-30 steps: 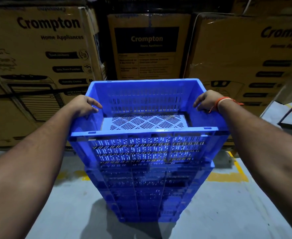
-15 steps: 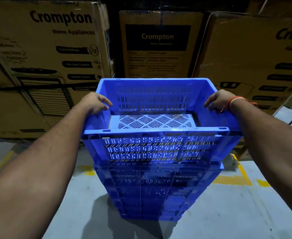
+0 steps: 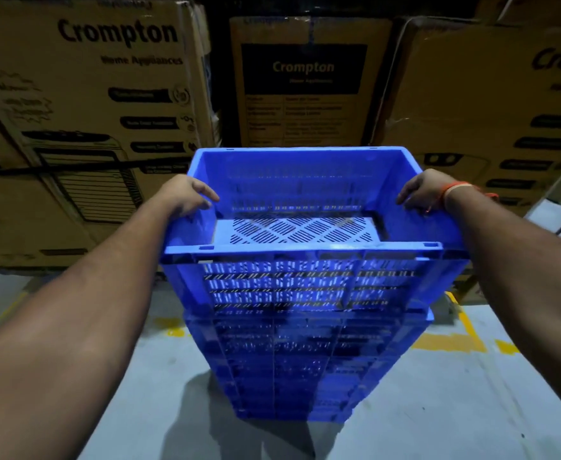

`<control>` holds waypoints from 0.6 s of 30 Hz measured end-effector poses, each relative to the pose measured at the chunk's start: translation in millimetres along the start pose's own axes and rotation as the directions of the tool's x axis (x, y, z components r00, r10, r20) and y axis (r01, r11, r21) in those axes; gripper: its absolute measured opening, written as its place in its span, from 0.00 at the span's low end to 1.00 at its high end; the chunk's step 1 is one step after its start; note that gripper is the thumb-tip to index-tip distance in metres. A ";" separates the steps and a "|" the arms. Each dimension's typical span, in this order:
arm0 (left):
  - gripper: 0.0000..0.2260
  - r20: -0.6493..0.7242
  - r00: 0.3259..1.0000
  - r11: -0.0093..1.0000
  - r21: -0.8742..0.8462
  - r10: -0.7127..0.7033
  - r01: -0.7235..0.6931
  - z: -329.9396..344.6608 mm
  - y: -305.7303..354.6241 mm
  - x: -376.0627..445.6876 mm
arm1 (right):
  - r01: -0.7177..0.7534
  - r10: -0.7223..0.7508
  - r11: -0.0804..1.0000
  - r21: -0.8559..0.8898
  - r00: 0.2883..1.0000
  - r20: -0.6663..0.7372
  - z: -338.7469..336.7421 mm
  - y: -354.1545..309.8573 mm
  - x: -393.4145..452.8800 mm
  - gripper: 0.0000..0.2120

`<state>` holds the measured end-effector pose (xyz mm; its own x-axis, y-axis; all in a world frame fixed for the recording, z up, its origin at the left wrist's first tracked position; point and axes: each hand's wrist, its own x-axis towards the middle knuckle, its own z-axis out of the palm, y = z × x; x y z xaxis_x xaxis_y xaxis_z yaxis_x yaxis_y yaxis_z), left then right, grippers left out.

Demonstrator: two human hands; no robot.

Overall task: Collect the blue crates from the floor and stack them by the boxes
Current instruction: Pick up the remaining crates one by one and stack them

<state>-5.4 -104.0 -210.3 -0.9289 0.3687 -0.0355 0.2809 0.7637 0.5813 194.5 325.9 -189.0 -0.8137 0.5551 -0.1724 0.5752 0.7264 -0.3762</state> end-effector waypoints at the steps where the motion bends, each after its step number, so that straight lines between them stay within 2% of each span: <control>1: 0.08 0.004 1.000 1.000 0.014 -0.001 0.001 -0.5 -1.0 2.8 | -0.001 0.001 1.000 0.007 1.000 0.005 0.1 -1.4 -3.0 0.10; 8: 0.09 0.018 1.000 1.000 0.025 0.004 -0.004 -0.1 -8.5 14.4 | -0.016 0.013 0.997 0.081 0.999 0.031 -0.2 -2.4 -12.8 0.10; 18: 0.08 -0.008 1.000 1.000 -0.014 -0.007 0.007 7.3 -4.2 14.3 | -0.028 0.029 1.000 0.008 0.999 -0.043 -1.6 -3.7 2.8 0.08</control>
<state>-18.1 -98.0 -219.2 -0.9329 0.3587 -0.0332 0.2707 0.7587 0.5925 190.2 325.4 -186.6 -0.7926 0.5926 -0.1434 0.5973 0.7073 -0.3780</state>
